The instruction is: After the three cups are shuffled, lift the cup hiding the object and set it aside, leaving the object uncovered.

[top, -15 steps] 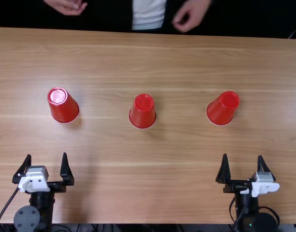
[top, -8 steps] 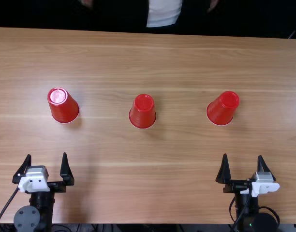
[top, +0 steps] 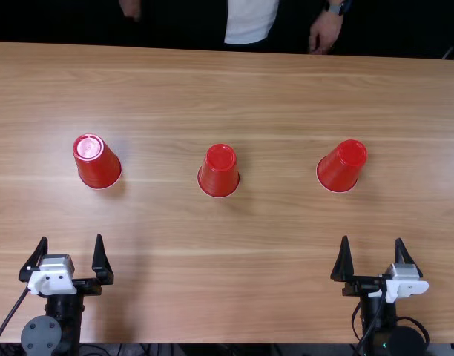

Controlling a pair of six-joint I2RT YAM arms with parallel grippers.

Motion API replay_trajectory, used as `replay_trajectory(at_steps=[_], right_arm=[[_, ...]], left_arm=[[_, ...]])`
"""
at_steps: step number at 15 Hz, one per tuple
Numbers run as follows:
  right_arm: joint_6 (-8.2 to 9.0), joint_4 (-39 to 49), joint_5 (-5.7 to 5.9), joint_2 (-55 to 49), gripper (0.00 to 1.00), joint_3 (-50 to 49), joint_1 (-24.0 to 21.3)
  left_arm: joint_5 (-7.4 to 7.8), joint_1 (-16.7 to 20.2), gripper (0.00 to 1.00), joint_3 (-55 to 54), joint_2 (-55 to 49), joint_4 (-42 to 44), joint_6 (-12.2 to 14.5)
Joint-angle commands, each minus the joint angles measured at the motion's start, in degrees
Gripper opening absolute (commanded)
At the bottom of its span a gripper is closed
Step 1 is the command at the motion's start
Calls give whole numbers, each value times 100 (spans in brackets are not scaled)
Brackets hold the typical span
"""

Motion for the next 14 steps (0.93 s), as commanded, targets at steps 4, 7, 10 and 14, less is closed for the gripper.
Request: replay_trajectory(at_steps=[4, 7, 10, 14], right_arm=[[26, -284, 109, -36, 100, 896, -205], [26, -653, 109, 474, 100, 1828, -232], [5, -1360, 88, 1230, 100, 2944, -223], [-16, -3237, 56, 2689, 100, 4622, -152]], left_arm=[[64, -66, 100, 621, -56, -321, 28], [53, -48, 100, 2063, 1096, -1027, 49], [53, -22, 100, 3689, 1975, -2219, 376], [-31, -13, 100, 5508, 3407, -3769, 460]])
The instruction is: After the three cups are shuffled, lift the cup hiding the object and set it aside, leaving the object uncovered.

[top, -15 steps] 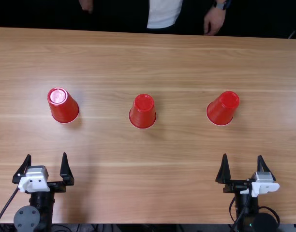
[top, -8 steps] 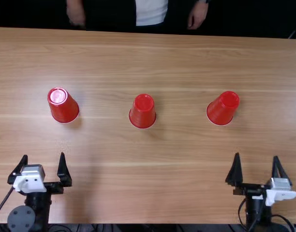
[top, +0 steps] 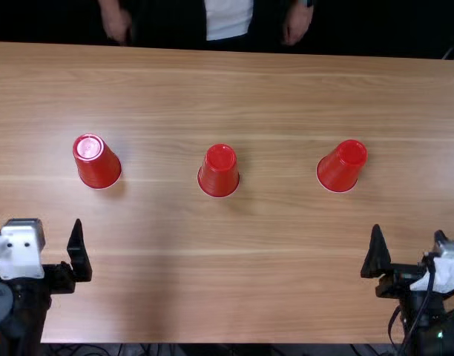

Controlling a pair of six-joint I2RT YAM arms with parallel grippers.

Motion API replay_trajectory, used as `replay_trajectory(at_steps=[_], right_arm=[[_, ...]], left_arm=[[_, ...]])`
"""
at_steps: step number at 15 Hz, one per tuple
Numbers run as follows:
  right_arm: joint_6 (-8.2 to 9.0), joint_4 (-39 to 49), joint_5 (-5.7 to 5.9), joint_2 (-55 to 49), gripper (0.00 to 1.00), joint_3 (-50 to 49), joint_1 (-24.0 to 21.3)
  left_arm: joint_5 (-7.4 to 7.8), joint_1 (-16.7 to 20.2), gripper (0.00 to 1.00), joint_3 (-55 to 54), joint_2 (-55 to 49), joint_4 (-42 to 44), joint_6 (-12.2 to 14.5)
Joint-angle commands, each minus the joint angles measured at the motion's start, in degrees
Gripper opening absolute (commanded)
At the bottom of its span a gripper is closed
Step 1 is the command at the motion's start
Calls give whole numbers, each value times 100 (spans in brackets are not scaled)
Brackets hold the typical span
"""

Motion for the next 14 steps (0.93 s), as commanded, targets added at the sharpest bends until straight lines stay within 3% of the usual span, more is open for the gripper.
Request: replay_trajectory(at_steps=[1, 6, 8, 14], right_arm=[[-1, -285, 4, 426, 100, 587, 71], [-1, -2110, -7, 1771, 100, 1985, 712], [-1, -2469, -7, 2184, 100, 2345, 800], [10, -3439, -28, 2931, 100, 2828, 1117]], left_arm=[[-35, -7, 100, 654, 408, -371, 104], [-35, 11, 100, 1998, 1577, -2132, 114], [-35, 20, 100, 2332, 1928, -2680, 114], [-25, 11, 100, 2983, 2869, -3545, 104]])
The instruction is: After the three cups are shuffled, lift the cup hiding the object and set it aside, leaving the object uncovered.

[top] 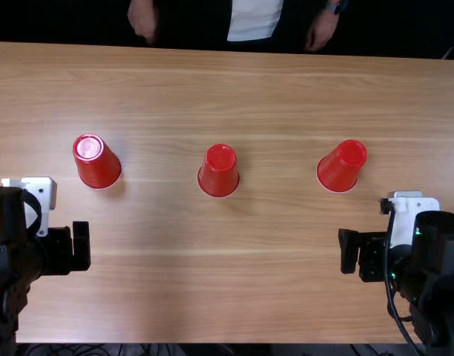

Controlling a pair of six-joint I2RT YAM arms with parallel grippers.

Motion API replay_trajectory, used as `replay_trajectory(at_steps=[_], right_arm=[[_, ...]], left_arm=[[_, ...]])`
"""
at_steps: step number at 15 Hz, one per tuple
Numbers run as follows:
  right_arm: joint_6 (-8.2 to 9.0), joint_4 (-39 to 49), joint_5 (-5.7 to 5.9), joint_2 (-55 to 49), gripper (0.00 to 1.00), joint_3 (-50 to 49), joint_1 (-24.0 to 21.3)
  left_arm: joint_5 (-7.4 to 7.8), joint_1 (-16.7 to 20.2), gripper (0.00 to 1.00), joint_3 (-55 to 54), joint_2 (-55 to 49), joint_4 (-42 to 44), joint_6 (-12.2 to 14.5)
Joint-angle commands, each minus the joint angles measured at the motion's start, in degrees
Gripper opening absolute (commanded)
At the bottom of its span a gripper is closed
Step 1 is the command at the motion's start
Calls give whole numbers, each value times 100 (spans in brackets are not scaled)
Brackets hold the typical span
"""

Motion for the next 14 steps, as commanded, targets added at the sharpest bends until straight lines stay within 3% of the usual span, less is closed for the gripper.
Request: replay_trajectory(at_steps=[1, 7, 10, 14], right_arm=[[5, -89, -28, 96, 100, 256, 212], [16, 333, -39, 738, 100, 458, 678], [16, 744, -39, 1520, 100, 907, 1373], [5, 1092, -39, 2469, 100, 1241, 1847]], left_arm=[[-11, 6, 100, 233, 115, -85, 62], [-11, -2, 100, 277, 476, -475, 62], [20, -29, 100, 260, 502, -475, 62], [41, -37, 100, 242, 502, -401, 62]])
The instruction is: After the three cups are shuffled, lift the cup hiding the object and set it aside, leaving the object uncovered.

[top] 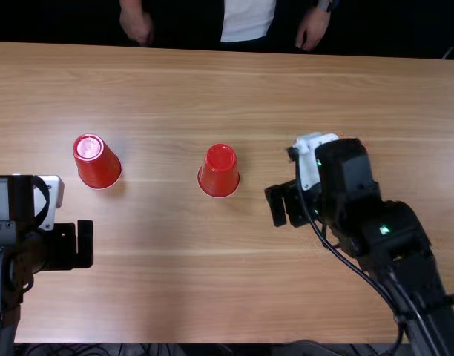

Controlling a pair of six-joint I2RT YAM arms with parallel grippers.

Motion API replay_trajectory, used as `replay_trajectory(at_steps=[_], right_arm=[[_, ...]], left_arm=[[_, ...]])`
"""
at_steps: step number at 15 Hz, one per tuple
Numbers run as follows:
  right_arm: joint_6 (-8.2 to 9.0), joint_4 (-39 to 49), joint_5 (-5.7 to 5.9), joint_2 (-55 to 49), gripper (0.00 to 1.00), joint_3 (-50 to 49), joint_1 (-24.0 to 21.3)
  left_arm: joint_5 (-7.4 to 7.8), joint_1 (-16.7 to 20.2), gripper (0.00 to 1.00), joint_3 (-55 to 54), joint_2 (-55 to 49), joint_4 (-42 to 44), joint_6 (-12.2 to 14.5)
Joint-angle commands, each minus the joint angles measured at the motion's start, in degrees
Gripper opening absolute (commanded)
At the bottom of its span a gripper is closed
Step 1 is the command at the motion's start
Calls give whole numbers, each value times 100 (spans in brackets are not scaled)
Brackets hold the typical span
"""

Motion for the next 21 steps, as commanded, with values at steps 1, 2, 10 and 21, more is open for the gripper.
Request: replay_trajectory(at_steps=[1, 2, 10, 21], right_arm=[[5, 176, -21, 208, 100, 224, 200], [-5, 355, -21, 366, 100, 251, 288], [-111, 693, -21, 1746, 100, 919, 701], [-480, 661, -21, 3398, 100, 2000, 710]], left_arm=[[26, -35, 100, 172, 4, 31, 60], [37, -35, 100, 163, 4, 41, 60], [79, -35, 100, 23, 4, 73, 29], [79, 26, 100, -223, 206, 73, 29]])
